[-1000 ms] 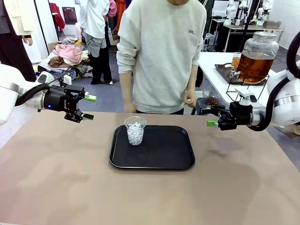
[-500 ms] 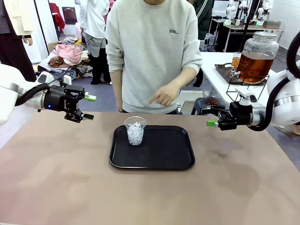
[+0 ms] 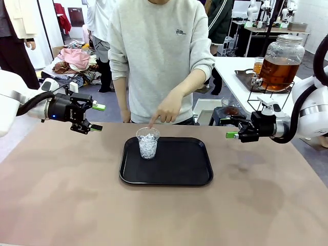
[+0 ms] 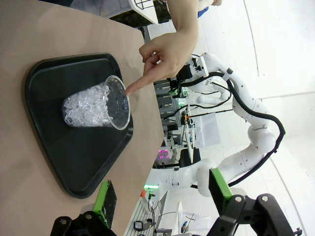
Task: Pour the drink into the iced cup.
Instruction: Pick up the iced cup indicated by the human and present it to them.
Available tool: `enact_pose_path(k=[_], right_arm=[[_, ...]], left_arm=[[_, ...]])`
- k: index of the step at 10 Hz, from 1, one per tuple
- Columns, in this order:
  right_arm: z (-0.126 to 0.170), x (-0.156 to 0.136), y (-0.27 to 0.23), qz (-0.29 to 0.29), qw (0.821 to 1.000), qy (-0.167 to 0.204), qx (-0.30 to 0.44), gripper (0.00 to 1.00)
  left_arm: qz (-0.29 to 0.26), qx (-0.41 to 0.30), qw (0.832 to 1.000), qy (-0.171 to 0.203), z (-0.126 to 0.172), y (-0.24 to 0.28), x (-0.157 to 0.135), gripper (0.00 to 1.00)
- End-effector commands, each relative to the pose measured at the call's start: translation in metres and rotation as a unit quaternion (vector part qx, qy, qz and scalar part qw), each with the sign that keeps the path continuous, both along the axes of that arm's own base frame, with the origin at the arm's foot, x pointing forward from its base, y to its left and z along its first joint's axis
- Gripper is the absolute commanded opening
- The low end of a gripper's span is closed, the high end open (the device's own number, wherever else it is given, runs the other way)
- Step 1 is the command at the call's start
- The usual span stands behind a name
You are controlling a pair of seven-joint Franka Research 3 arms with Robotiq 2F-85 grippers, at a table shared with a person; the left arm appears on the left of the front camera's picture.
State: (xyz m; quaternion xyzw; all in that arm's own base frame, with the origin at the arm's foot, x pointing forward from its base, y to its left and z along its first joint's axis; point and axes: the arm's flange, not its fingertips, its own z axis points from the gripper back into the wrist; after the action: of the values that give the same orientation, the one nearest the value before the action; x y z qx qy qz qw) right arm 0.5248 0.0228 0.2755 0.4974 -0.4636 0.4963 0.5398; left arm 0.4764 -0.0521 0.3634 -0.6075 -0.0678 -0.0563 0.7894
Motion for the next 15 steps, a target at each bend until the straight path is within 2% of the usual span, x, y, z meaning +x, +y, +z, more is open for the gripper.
enact_pose_path(k=[1, 9, 11, 12, 13, 15], right_arm=[[0.003, 0.003, 0.001, 0.001, 1.0, -0.005, -0.001, 1.0], [0.003, 0.003, 0.001, 0.001, 1.0, -0.005, -0.001, 1.0], [0.003, 0.003, 0.001, 0.001, 1.0, -0.005, -0.001, 1.0], [0.003, 0.003, 0.001, 0.001, 1.0, -0.005, -0.001, 1.0], [0.003, 0.003, 0.001, 0.001, 1.0, -0.005, -0.001, 1.0], [0.003, 0.003, 0.001, 0.001, 1.0, -0.005, -0.001, 1.0]], left_arm=[[0.001, -0.001, 1.0, -0.001, 0.001, 0.001, -0.001, 1.0], [0.0, 0.0, 1.0, 0.0, 0.0, 0.0, 0.0, 1.0], [-0.032, 0.028, 0.992, -0.116, 0.007, -0.004, -0.001, 1.0], [-0.064, 0.043, 0.976, -0.205, 0.009, -0.006, -0.004, 1.0], [-0.085, 0.05, 0.964, -0.248, 0.01, -0.007, -0.006, 1.0], [-0.112, 0.074, 0.945, -0.299, 0.009, -0.008, -0.012, 1.0]])
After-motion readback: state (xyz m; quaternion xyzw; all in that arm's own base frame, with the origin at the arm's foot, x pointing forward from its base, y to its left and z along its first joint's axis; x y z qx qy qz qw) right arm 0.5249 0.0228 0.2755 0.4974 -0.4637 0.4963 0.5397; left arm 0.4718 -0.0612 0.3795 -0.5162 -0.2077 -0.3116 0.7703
